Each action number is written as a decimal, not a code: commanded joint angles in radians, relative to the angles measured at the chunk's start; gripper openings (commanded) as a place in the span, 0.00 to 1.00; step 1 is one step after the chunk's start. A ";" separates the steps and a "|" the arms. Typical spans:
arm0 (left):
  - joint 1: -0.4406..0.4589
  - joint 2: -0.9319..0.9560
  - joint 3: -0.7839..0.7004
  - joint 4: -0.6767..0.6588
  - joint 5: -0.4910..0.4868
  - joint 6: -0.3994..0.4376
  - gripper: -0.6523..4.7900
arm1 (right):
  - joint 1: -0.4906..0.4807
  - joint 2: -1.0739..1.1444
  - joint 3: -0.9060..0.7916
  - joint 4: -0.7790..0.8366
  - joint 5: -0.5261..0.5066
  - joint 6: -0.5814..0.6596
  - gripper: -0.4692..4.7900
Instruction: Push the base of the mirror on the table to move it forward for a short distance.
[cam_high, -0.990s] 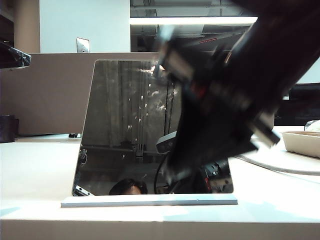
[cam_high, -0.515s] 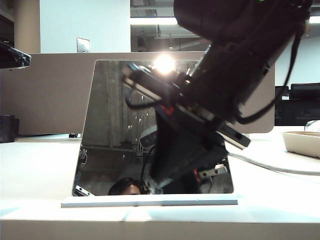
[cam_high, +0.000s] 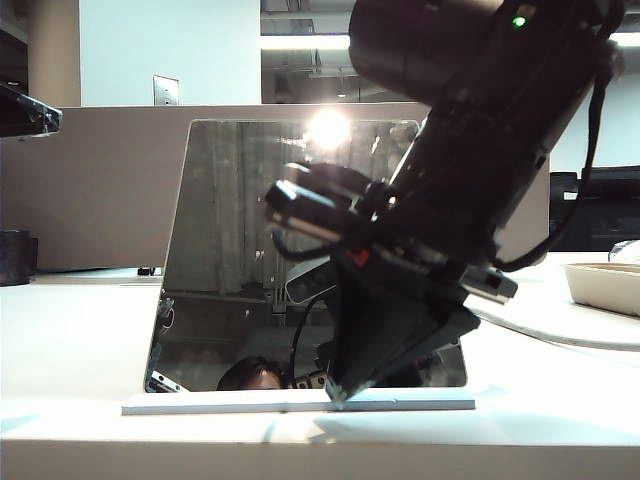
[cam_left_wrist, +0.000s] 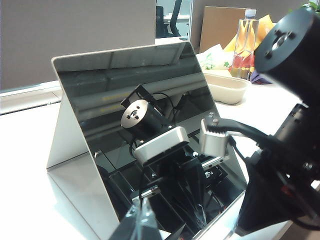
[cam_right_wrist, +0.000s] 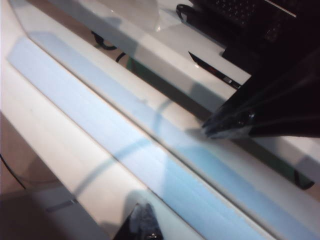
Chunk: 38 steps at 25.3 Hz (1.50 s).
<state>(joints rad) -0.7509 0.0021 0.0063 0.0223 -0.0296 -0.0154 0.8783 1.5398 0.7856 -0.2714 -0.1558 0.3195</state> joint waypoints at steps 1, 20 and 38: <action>-0.001 0.000 0.001 0.009 0.000 0.004 0.12 | 0.001 0.012 0.003 0.005 0.001 -0.007 0.08; 0.001 0.000 0.001 0.009 0.000 0.004 0.12 | -0.040 0.085 0.018 0.044 0.047 -0.034 0.08; 0.005 0.000 0.001 0.009 0.000 0.004 0.12 | -0.119 0.269 0.235 0.041 0.045 -0.099 0.08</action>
<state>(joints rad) -0.7467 0.0021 0.0063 0.0219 -0.0299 -0.0154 0.7650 1.7882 1.0142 -0.1986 -0.1345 0.2340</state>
